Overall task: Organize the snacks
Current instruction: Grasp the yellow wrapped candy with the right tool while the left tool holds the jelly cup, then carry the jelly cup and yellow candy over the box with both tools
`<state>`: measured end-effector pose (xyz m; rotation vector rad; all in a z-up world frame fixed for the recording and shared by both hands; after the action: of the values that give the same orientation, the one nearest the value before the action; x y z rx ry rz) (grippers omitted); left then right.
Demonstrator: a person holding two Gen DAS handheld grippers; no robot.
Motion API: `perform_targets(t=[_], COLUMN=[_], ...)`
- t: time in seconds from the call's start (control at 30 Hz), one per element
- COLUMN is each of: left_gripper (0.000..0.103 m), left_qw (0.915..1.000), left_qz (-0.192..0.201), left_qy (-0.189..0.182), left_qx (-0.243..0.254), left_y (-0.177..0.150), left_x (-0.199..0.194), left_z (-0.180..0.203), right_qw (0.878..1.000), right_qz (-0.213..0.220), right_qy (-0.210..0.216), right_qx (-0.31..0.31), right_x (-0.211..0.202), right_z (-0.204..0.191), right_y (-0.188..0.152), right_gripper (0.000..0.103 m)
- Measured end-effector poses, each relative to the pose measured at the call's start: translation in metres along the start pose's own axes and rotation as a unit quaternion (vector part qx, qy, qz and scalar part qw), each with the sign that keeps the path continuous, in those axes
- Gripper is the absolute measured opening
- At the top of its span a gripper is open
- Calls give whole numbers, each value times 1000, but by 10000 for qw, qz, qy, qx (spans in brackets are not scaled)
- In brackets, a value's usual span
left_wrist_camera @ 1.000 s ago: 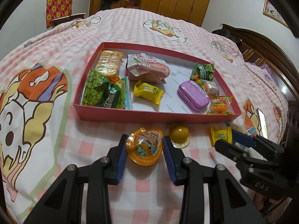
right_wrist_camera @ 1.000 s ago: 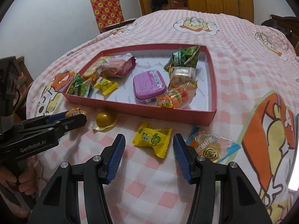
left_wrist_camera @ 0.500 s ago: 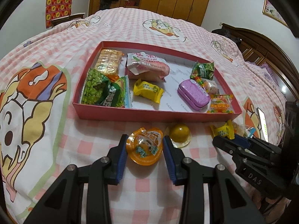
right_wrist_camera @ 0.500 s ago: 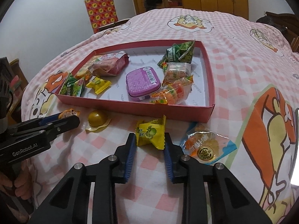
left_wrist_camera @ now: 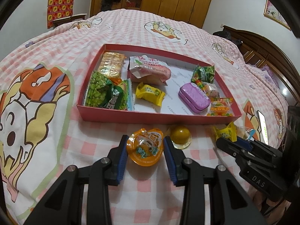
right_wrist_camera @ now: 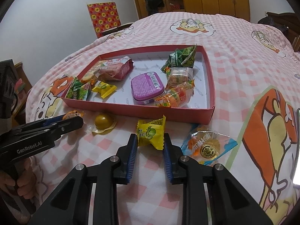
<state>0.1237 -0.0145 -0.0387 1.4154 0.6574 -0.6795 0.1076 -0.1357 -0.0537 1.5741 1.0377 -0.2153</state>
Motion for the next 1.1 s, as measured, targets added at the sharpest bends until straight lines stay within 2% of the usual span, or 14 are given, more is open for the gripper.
perform_targets(t=[0.7,1.1], left_gripper=[38,38], left_qw=[9999,9995], left_qz=[155,268], left_qy=[-52,-106], left_qx=[-8,144], left_y=[8,24], left_x=[-19,-23], left_z=[1,11], right_qw=[9995,9994], right_qz=[260,243], right_qy=[101,165], right_qx=[-130,-176], right_x=[-19,-20], right_z=[-17,-26], right_y=[13,25], right_gripper=[28,28])
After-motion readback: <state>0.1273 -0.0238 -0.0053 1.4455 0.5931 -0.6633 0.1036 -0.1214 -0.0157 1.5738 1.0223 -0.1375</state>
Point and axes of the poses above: each gripper's, at about its wrist camera, not at the fingertips, and x roughly the way its jaws point, z to its right, y to its top, the point moved 10 cm from there along x, roughly the way its jaws point, and after that the axes turned 11 degrees about y, right-handed, at the moved point
